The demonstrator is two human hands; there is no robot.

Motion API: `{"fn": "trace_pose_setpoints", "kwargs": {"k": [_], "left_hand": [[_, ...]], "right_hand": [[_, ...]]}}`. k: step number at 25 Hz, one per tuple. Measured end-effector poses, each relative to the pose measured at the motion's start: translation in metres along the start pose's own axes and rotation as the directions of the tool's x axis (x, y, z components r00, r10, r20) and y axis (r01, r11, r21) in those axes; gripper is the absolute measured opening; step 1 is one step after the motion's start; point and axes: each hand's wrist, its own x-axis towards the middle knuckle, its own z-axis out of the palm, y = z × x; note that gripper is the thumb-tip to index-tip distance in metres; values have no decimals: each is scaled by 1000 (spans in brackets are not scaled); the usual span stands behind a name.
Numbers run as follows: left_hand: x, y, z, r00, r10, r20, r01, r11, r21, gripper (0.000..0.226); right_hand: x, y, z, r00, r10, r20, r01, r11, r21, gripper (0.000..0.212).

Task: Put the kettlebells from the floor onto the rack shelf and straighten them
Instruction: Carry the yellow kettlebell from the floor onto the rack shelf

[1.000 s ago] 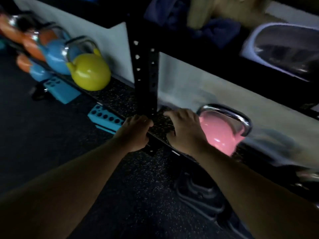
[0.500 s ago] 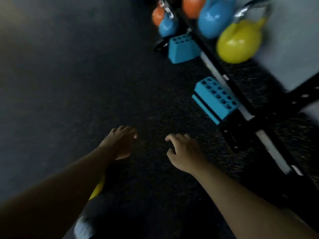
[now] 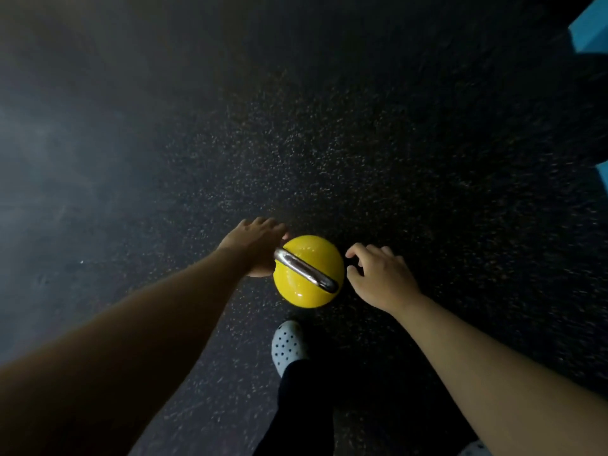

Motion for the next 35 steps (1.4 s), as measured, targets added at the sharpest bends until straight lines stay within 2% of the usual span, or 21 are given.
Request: {"fn": "trace_pose_setpoints", "kwargs": {"k": [6,7,10,12,15,20,22,24,27,29,32,35], "left_hand": [[70,-26,80,987,90,130,-109,983,146,88],[81,-25,92,983,104,148,-127,980,152,82],[105,-26,111,978,175,117,-178,984,19,31],[107,-28,111,971,213,113,-204,975,-86,14],[98,-14,101,964,228,136,-217,972,-89,8],[88,39,61,958,230,171,-205,967,-150,14],[88,71,39,942,280,187,-256,956,-140,15],[87,102,19,923,322,212,-307,946,-103,16],[92,182,-28,895,413,171,-422,906,20,20],[94,242,-62,855,489,176,-504,863,50,24],[104,331,-121,804,576,147,-593,795,129,26],[116,430,-182,716,689,109,-694,689,209,27]], "right_hand": [[38,-2,103,988,45,148,-45,999,-3,38],[42,-2,117,989,46,143,-50,998,27,32],[55,5,138,992,83,93,-102,970,218,23],[64,9,133,982,118,150,-157,946,282,22],[64,15,117,966,109,236,-165,959,232,16],[35,36,62,973,175,150,-212,935,284,19],[11,51,37,965,247,86,-262,914,310,22],[-14,63,25,950,309,46,-307,894,326,18],[-60,113,-20,910,415,-18,-372,834,408,23],[-94,147,-58,878,475,-54,-405,800,442,14],[-133,206,-123,835,538,-114,-418,757,503,22],[-180,263,-190,745,625,-231,-449,728,518,22]]}}
